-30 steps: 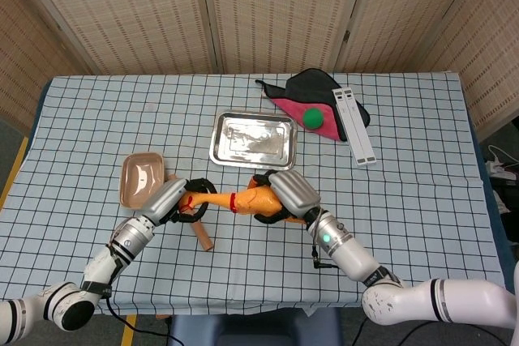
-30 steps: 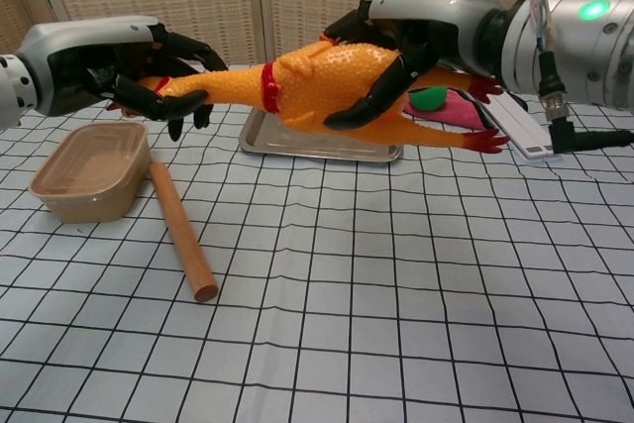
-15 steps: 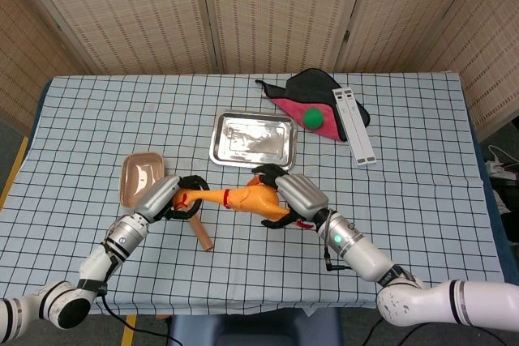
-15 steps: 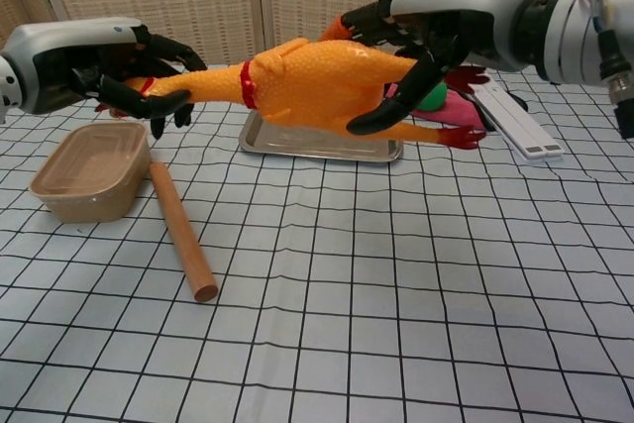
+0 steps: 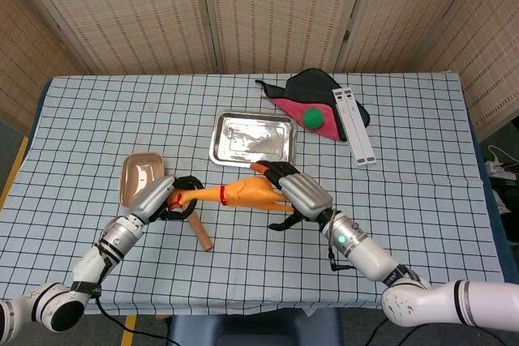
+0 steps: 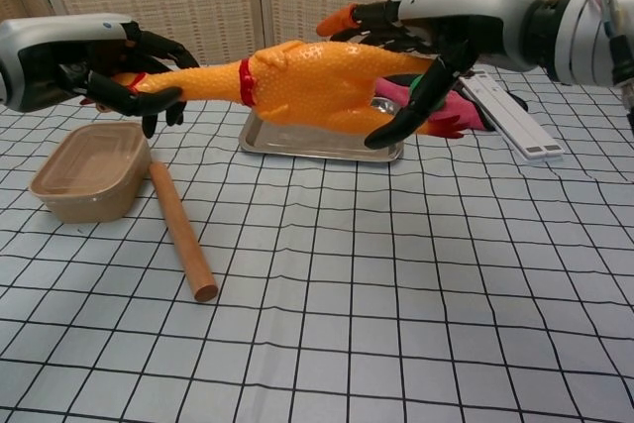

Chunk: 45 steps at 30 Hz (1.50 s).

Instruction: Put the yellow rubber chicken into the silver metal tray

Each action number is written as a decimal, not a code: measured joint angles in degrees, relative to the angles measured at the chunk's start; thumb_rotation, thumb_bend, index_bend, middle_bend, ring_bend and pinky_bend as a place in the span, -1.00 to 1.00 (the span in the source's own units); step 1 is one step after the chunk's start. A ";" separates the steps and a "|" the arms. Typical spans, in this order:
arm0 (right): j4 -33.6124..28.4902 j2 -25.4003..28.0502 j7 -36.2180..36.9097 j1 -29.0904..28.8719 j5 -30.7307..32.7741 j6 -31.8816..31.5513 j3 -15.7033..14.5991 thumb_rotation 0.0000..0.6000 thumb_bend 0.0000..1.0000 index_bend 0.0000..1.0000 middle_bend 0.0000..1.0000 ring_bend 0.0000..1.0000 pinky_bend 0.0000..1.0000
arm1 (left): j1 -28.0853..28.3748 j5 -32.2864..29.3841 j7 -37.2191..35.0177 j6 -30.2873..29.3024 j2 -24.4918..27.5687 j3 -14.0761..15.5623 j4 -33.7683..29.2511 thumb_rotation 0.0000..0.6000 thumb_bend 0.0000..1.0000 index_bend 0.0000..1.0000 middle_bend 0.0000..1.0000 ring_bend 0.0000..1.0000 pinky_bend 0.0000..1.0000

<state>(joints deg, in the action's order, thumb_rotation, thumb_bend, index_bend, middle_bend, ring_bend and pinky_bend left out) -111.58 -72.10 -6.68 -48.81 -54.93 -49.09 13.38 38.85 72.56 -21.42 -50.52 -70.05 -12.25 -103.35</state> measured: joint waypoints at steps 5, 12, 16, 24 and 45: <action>0.91 -2.23 -1.34 -0.43 2.47 -2.00 -0.08 1.00 -0.87 -0.74 -0.67 -0.81 -0.56 | -0.24 1.70 -1.46 0.28 1.10 0.58 -1.98 1.00 0.94 0.34 0.19 -0.16 0.06; 0.93 -4.70 1.03 -0.17 4.35 -4.49 1.78 1.00 -0.71 0.57 0.30 0.38 0.90 | 0.11 1.98 -0.57 0.38 1.13 0.81 -2.60 1.00 0.94 0.34 0.19 -0.16 0.06; 0.85 -5.57 1.00 0.22 2.90 -6.31 1.82 1.00 -0.44 0.90 0.61 0.77 1.00 | 0.45 0.38 -0.24 0.71 0.68 0.64 -1.75 1.00 0.94 0.34 0.19 -0.16 0.06; 0.86 -6.13 1.64 1.05 -1.45 -6.80 1.33 1.00 -0.34 0.94 0.65 0.90 1.00 | 0.81 -1.35 -0.26 1.19 0.27 0.19 -0.44 1.00 0.95 0.34 0.19 -0.16 0.06; -4.41 5.02 14.22 7.36 -10.57 -5.62 1.46 1.00 -1.00 -1.00 -1.00 -1.00 -1.00 | 1.75 -4.11 -7.06 5.26 0.70 -1.80 3.94 1.00 0.94 0.34 0.19 -0.16 0.06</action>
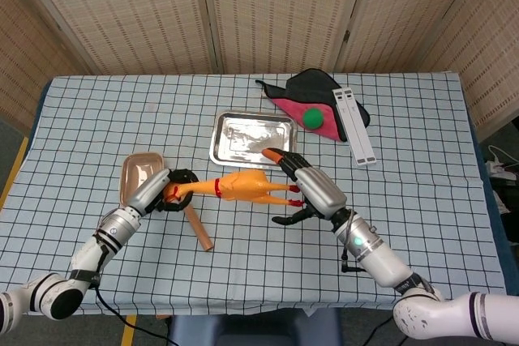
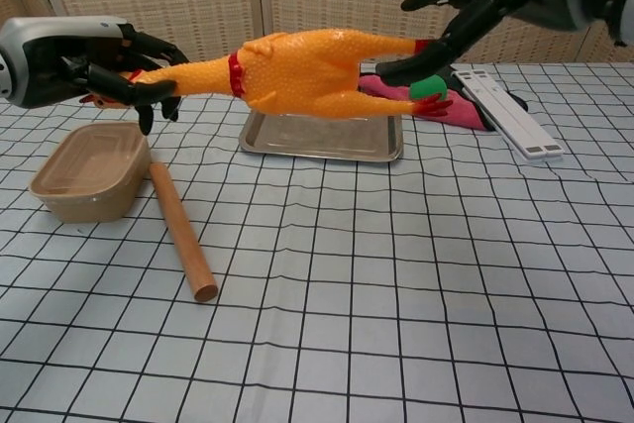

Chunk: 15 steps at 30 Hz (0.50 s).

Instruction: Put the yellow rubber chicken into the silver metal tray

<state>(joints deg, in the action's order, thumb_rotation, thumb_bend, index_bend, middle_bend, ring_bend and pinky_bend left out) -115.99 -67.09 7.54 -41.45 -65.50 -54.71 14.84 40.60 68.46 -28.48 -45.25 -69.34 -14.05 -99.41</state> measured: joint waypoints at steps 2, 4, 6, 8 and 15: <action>-1.12 2.69 1.36 1.96 -3.33 -1.09 -0.46 1.00 -1.00 -1.00 -1.00 -1.00 -1.00 | 0.38 -0.20 -0.77 0.75 -0.29 -0.35 1.08 1.00 0.94 0.34 0.19 -0.16 0.06; -2.21 6.02 3.09 4.60 -7.70 -2.49 -1.67 1.00 -1.00 -1.00 -1.00 -1.00 -1.00 | 0.95 -0.37 -1.17 1.52 -0.79 -0.66 2.24 1.00 0.94 0.34 0.19 -0.16 0.06; -2.85 9.18 4.43 7.42 -12.34 -4.08 -3.61 1.00 -1.00 -1.00 -1.00 -1.00 -1.00 | 1.88 -0.70 -1.48 2.55 -1.75 -1.09 3.92 1.00 0.94 0.34 0.19 -0.16 0.06; -2.85 11.06 4.92 10.13 -16.49 -5.83 -5.92 1.00 -1.00 -1.00 -1.00 -1.00 -1.00 | 3.02 -1.27 -1.64 3.61 -3.09 -1.56 6.00 1.00 0.94 0.34 0.19 -0.16 0.06; 4.46 11.93 0.94 22.16 -28.22 -19.38 -14.16 1.00 -1.00 -1.00 -1.00 -1.00 -1.00 | 7.50 -4.85 -0.63 7.38 -9.90 -2.77 15.99 1.00 0.94 0.35 0.18 -0.16 -0.01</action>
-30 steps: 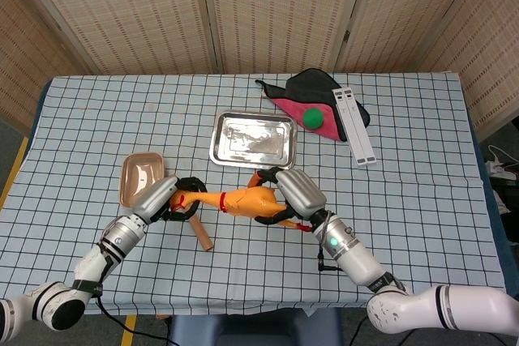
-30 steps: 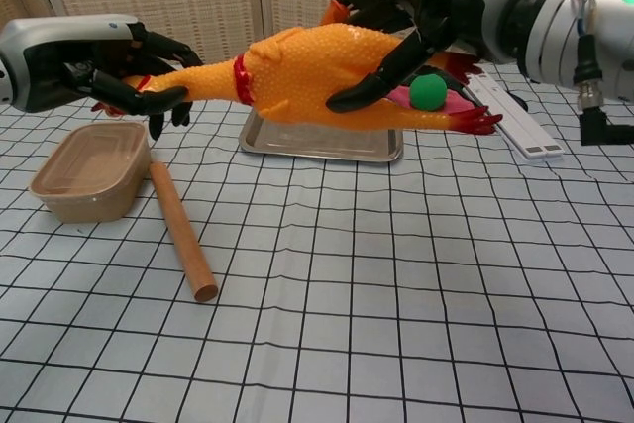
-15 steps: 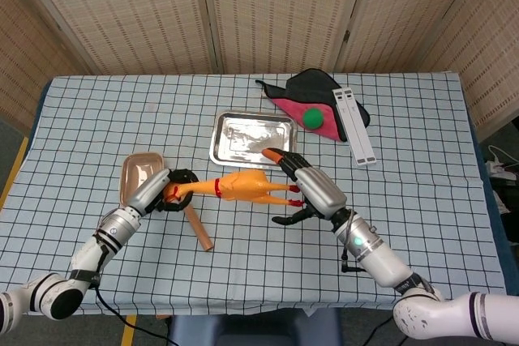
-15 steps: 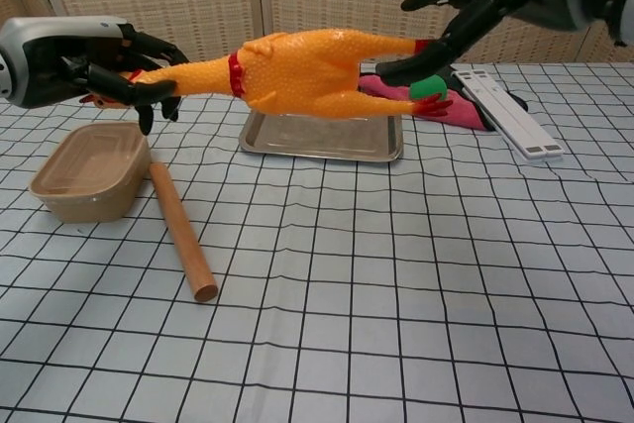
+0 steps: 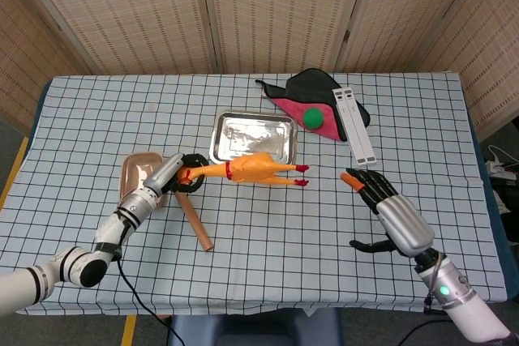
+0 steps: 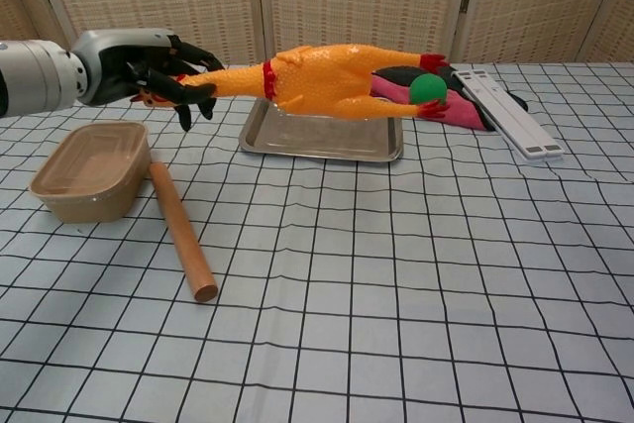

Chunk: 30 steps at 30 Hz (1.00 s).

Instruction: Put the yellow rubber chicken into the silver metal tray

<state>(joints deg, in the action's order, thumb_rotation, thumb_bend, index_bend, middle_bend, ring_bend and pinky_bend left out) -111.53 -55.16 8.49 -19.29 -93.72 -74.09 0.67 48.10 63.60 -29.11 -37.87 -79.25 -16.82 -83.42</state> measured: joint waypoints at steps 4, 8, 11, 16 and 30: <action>6.77 -2.43 -1.67 5.40 -2.36 -6.31 -2.85 1.00 -1.00 -1.00 -1.00 -1.00 -1.00 | 2.60 -2.07 1.02 2.04 -4.36 -0.58 6.40 1.00 0.93 0.34 0.18 -0.16 0.00; 11.93 -4.47 0.20 8.40 -3.30 -9.85 -4.16 1.00 -1.00 -1.00 -1.00 -1.00 -1.00 | 5.16 -3.46 1.79 3.91 -9.32 -1.19 13.83 1.00 0.93 0.35 0.18 -0.16 -0.04; 14.47 -5.64 0.18 9.71 -3.31 -11.21 -4.30 1.00 -1.00 -1.00 -1.00 -1.00 -1.00 | 6.77 -3.48 1.67 5.35 -12.61 -1.51 19.25 1.00 0.92 0.35 0.18 -0.16 -0.06; 15.88 -6.54 -1.58 10.72 -0.45 -11.04 -3.57 1.00 -1.00 -1.00 -1.00 -1.00 -1.00 | 9.05 -2.42 1.54 6.30 -18.17 -1.72 29.38 1.00 0.92 0.35 0.18 -0.18 -0.11; 18.13 -5.88 2.01 10.11 3.73 -7.08 -1.52 1.00 -0.99 -1.00 -1.00 -1.00 -1.00 | 15.58 3.25 -7.76 17.54 -28.43 -2.56 53.16 1.00 0.17 -1.00 -0.70 -0.98 -0.71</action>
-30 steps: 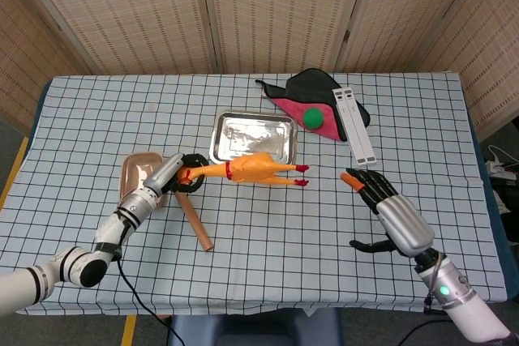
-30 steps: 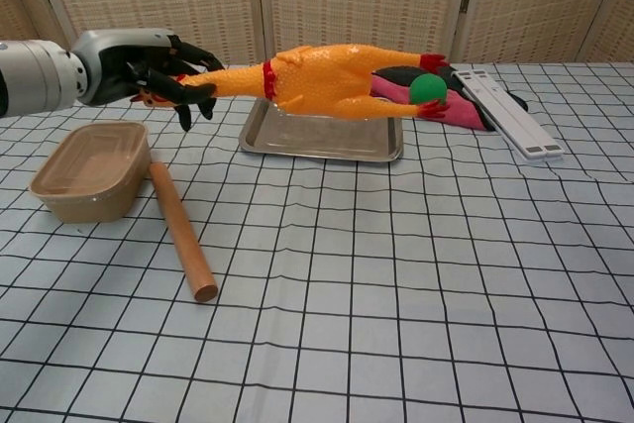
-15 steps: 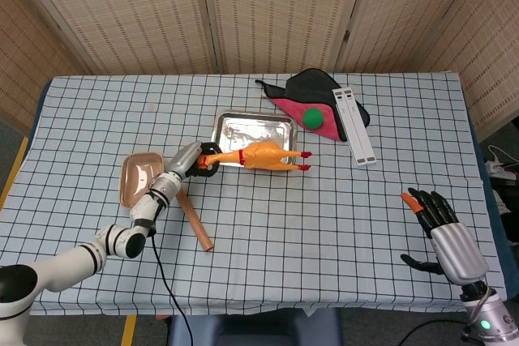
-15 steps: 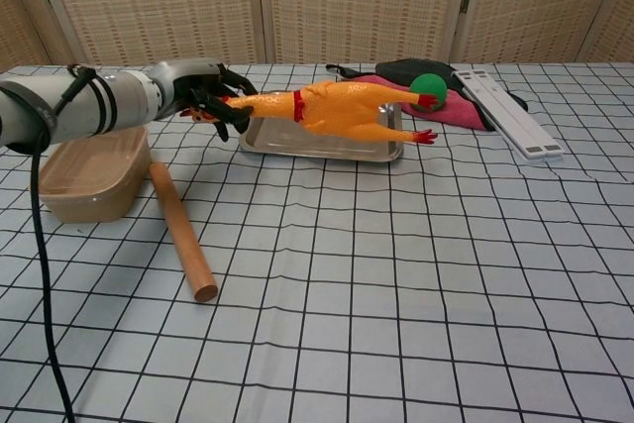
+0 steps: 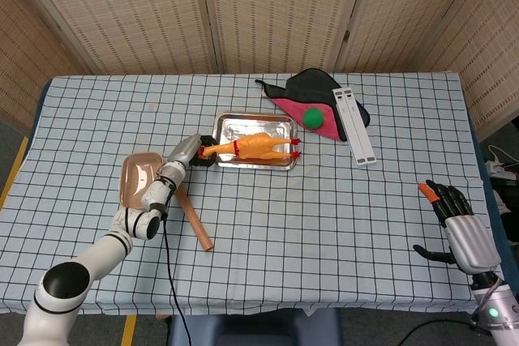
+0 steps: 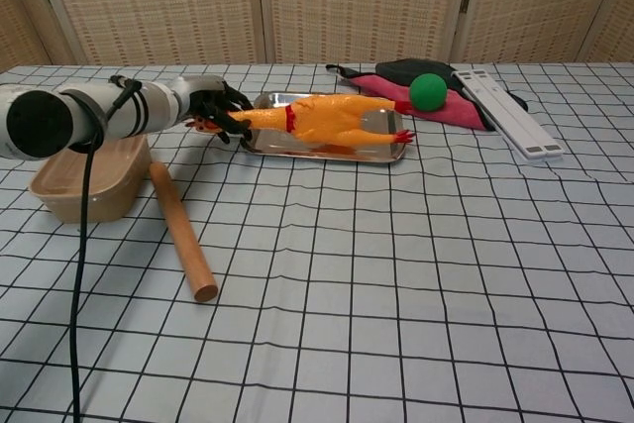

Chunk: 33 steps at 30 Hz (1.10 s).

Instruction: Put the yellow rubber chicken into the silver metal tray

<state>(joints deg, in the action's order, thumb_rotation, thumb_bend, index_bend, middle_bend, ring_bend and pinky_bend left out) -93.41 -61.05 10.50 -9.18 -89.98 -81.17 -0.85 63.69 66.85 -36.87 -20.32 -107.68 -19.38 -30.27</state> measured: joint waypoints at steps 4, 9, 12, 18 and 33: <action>-0.45 0.53 0.93 -0.35 -0.08 1.02 -0.03 1.00 -0.96 -1.00 -1.00 -1.00 -1.00 | 0.17 1.57 -2.74 0.54 0.29 0.00 -0.85 1.00 -0.03 -1.00 -1.00 -1.00 -0.76; -0.72 0.98 1.70 -0.09 -0.62 0.97 -0.26 1.00 -0.96 -1.00 -1.00 -1.00 -1.00 | -0.15 3.14 -4.32 -2.91 0.53 -0.57 -2.30 1.00 -0.14 -1.00 -1.00 -1.00 -0.75; -0.91 1.34 1.60 0.23 -0.93 0.65 -0.43 1.00 -0.96 -1.00 -1.00 -1.00 -1.00 | -0.47 3.41 -5.26 -5.15 1.20 -1.15 -4.13 1.00 -0.17 -1.00 -1.00 -1.00 -0.77; -1.15 1.57 0.32 0.62 -1.18 0.08 -0.36 1.00 -0.96 -1.00 -1.00 -1.00 -1.00 | -2.77 5.40 -4.40 -10.10 5.37 -0.63 -11.25 1.00 -0.17 -1.00 -1.00 -1.00 -0.81; -2.50 -1.22 -14.61 2.11 0.11 1.29 -1.46 1.00 -0.96 -1.00 -1.00 -1.00 -1.00 | -33.17 18.61 20.78 -53.87 30.03 15.43 -54.21 1.00 -0.17 -1.00 -1.00 -1.00 -0.89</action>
<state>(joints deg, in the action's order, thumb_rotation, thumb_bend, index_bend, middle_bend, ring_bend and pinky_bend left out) -95.90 -62.27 -4.11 -7.08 -89.87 -79.87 -2.31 30.52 85.45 -16.10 -74.19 -77.65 -3.94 -84.47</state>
